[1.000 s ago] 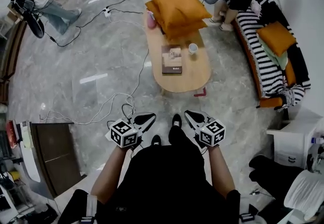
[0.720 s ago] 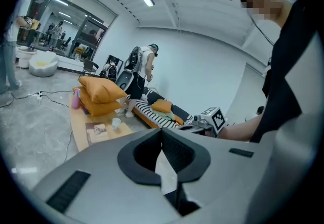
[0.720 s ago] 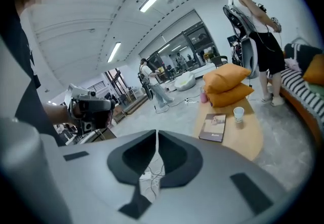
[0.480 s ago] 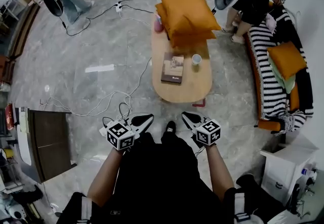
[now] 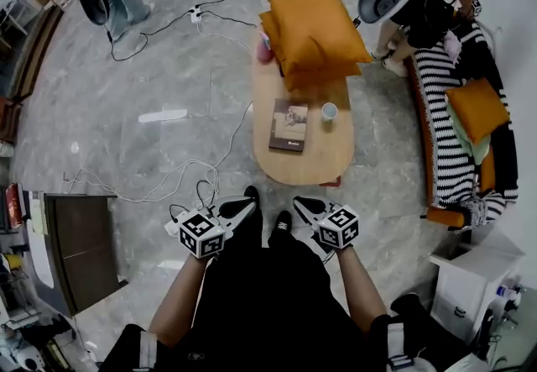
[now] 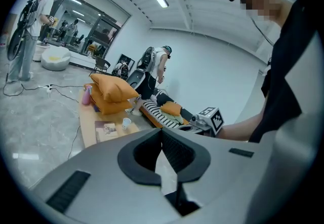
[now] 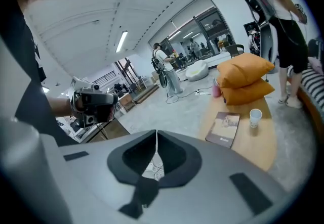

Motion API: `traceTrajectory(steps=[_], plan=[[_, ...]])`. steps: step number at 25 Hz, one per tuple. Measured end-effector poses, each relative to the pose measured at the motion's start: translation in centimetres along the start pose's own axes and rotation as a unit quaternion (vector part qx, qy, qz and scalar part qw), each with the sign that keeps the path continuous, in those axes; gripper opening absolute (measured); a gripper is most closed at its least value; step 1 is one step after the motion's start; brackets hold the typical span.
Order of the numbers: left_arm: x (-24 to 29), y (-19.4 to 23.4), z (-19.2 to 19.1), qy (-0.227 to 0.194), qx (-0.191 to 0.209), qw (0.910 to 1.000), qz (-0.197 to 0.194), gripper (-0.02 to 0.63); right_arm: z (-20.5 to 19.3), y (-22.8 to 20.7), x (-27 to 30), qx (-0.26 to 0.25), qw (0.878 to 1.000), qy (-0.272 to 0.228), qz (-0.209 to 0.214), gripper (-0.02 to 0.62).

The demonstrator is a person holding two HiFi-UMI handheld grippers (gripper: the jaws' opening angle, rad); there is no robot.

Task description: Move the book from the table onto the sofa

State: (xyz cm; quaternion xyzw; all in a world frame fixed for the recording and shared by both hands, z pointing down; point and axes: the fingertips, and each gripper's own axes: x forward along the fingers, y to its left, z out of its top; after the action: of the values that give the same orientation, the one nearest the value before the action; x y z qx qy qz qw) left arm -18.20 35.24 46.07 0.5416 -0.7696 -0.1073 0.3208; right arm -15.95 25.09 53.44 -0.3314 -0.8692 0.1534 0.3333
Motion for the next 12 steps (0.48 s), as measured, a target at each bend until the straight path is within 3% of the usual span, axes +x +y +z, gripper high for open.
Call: traceTrajectory(steps=[9, 12], plan=[[2.1, 6.4, 3.7, -0.009, -0.013, 0.9977, -0.066, 0.011, 5.4, -0.2, 5.6, -0.010, 0.999, 0.022, -0.031, 0.018], [1.9, 9.4, 3.8, 0.009, -0.015, 0.9971, -0.074, 0.011, 6.9, -0.9, 7.3, -0.009, 0.998, 0.021, -0.054, 0.017]])
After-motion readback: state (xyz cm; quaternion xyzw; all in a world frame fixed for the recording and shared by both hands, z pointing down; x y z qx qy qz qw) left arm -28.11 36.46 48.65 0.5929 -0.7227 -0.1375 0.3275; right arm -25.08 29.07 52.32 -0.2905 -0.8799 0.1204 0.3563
